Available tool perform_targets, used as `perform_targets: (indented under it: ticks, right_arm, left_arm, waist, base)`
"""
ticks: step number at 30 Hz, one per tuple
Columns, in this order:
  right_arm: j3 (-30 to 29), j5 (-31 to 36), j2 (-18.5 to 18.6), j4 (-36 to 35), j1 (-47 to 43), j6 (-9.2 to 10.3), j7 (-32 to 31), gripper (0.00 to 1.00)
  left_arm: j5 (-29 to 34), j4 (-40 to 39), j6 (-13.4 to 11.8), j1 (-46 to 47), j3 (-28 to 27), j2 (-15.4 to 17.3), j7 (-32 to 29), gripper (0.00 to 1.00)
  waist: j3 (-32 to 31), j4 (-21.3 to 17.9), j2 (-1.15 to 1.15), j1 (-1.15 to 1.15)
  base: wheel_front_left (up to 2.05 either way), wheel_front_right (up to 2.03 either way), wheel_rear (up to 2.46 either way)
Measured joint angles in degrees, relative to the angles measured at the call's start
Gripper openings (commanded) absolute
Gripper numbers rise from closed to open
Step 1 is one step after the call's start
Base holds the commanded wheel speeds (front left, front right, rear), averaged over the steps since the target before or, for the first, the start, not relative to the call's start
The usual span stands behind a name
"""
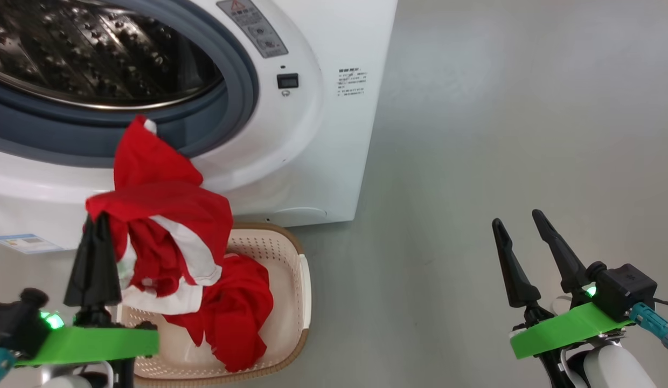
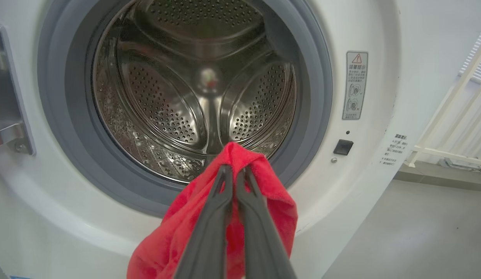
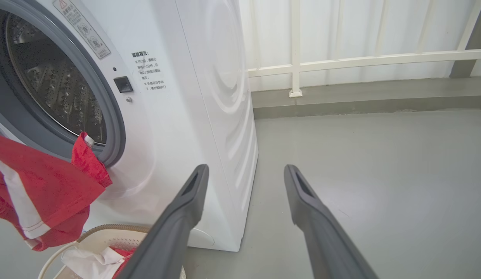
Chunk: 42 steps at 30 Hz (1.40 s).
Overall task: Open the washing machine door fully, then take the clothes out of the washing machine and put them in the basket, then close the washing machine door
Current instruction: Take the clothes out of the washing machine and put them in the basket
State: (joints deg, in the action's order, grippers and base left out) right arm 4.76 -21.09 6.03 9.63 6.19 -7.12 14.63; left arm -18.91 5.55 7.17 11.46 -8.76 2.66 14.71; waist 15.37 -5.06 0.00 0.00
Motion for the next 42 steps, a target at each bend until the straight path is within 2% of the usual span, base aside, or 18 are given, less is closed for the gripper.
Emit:
perform_targets:
  ticks: [7, 19, 32, 42]
  right_arm:
    - [0.68, 0.2, -0.19, -0.35, 1.93, 0.0, 0.0, 1.0]
    - [1.47, 1.05, -1.0, -1.15, 5.48, 0.0, 0.0, 1.0]
    - [3.05, 1.1, -2.54, -1.97, 10.84, 0.0, 0.01, 1.0]
    - [3.86, 1.1, -2.79, -2.25, 13.33, 0.0, 0.01, 1.0]
  left_arm:
    - [3.79, 7.2, 0.0, 0.03, 0.96, -0.19, 0.0, 0.0]
    - [5.37, 24.09, 0.0, 5.18, 1.67, 0.38, -0.07, 0.0]
    - [9.2, 43.43, 0.0, 18.2, 6.04, 4.56, -0.07, 0.0]
    - [11.18, 54.97, 0.0, 25.93, 7.73, 7.04, -0.07, 0.0]
  waist:
    - [2.72, -0.46, 0.0, 0.0]
    - [9.42, -2.01, 0.0, 0.0]
    - [18.36, -3.22, 0.0, 0.0]
    - [23.56, -5.16, 0.0, 0.0]
  base:
    - [0.0, 0.0, 0.0]
    - [0.0, 0.0, 0.0]
    - [0.0, 0.0, 0.0]
    - [0.0, 0.0, 0.0]
